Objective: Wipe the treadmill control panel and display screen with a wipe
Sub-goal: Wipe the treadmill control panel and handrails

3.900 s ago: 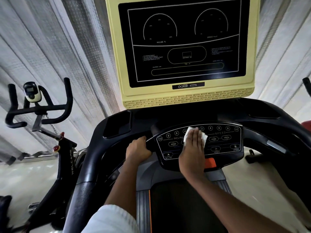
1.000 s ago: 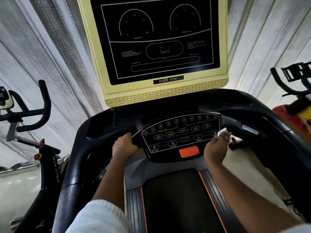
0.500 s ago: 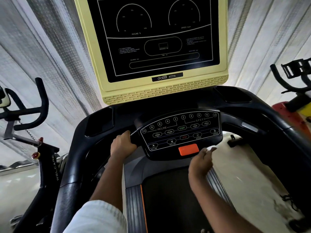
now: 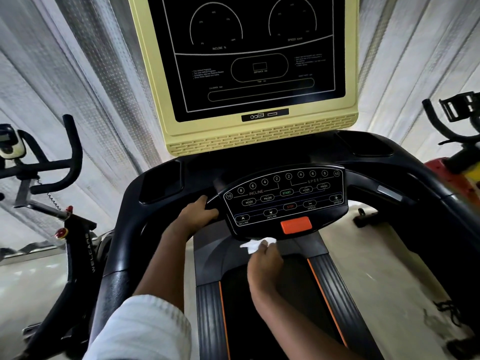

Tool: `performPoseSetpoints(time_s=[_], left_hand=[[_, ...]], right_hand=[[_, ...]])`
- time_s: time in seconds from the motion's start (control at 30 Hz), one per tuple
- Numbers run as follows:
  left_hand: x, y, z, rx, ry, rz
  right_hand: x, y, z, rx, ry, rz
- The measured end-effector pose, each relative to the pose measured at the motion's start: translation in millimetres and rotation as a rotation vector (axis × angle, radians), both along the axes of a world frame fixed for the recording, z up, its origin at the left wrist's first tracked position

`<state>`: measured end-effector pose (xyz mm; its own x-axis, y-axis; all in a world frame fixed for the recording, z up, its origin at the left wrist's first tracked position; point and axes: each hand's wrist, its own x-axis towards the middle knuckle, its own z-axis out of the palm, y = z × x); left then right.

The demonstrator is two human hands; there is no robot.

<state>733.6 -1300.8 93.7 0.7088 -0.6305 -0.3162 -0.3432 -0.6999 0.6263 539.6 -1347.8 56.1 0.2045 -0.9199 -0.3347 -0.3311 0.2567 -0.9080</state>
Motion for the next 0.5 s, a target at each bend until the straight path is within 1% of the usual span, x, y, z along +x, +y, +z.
performPoseSetpoints(time_s=[0.13, 0.2, 0.23, 0.27, 0.33, 0.37, 0.43, 0.5], left_hand=[[-1.1, 2.8, 1.9, -0.085, 0.163, 0.103], [2.5, 1.7, 2.4, -0.086, 0.209, 0.12], [2.9, 1.6, 2.9, -0.077, 0.214, 0.12], [5.9, 3.6, 4.7, -0.073, 0.213, 0.119], [4.4, 2.4, 5.7, -0.06, 0.219, 0.109], [3.2, 2.1, 7.4, -0.05, 0.215, 0.102], [0.8, 2.2, 8.2, -0.02, 0.19, 0.078], [-1.2, 2.1, 10.3, 0.011, 0.159, 0.044]], right_hand=[[3.1, 6.4, 6.0, -0.02, 0.037, 0.115], [1.8, 4.9, 13.4, -0.123, 0.082, 0.2], [0.7, 5.1, 18.7, -0.224, 0.114, 0.238], [3.0, 7.8, 24.9, -0.366, 0.137, 0.265], [1.3, 7.3, 29.6, -0.665, 0.118, 0.304], [2.0, 2.4, 22.8, -0.797, 0.099, 0.366], [-0.9, -15.0, 0.6, -1.022, 0.173, 0.577], [-8.5, -29.5, -26.0, -1.152, 0.319, 0.786]])
